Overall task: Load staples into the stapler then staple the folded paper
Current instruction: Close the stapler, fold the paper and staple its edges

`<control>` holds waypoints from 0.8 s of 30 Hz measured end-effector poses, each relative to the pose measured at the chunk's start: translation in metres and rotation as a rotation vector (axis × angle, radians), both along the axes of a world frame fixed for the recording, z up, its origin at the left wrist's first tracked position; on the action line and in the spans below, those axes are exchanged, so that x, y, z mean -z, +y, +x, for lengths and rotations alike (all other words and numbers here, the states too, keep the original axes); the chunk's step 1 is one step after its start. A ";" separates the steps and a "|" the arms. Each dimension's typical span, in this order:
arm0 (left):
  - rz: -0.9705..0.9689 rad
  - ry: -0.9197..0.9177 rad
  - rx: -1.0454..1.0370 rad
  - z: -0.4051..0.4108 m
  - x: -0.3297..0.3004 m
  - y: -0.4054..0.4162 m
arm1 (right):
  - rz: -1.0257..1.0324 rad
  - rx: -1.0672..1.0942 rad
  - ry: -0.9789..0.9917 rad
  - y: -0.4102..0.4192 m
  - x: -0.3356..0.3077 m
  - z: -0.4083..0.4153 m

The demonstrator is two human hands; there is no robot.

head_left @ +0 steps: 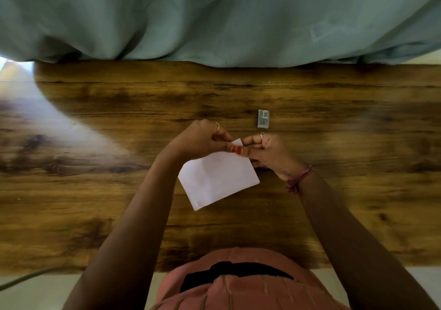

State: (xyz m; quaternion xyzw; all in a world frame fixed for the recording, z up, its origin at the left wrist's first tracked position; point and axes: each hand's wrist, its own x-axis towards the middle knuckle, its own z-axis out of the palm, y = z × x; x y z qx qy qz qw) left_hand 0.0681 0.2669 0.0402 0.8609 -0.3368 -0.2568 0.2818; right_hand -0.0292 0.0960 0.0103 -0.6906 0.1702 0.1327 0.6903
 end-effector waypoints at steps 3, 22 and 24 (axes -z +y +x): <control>-0.026 0.041 -0.017 0.003 0.003 0.006 | 0.027 0.007 0.019 -0.001 0.004 -0.002; -0.022 0.122 -0.063 -0.002 0.010 -0.002 | -0.139 -0.012 -0.133 -0.004 -0.001 0.005; -0.001 0.117 -0.034 -0.001 0.010 0.000 | -0.166 -0.005 -0.145 -0.006 0.000 0.005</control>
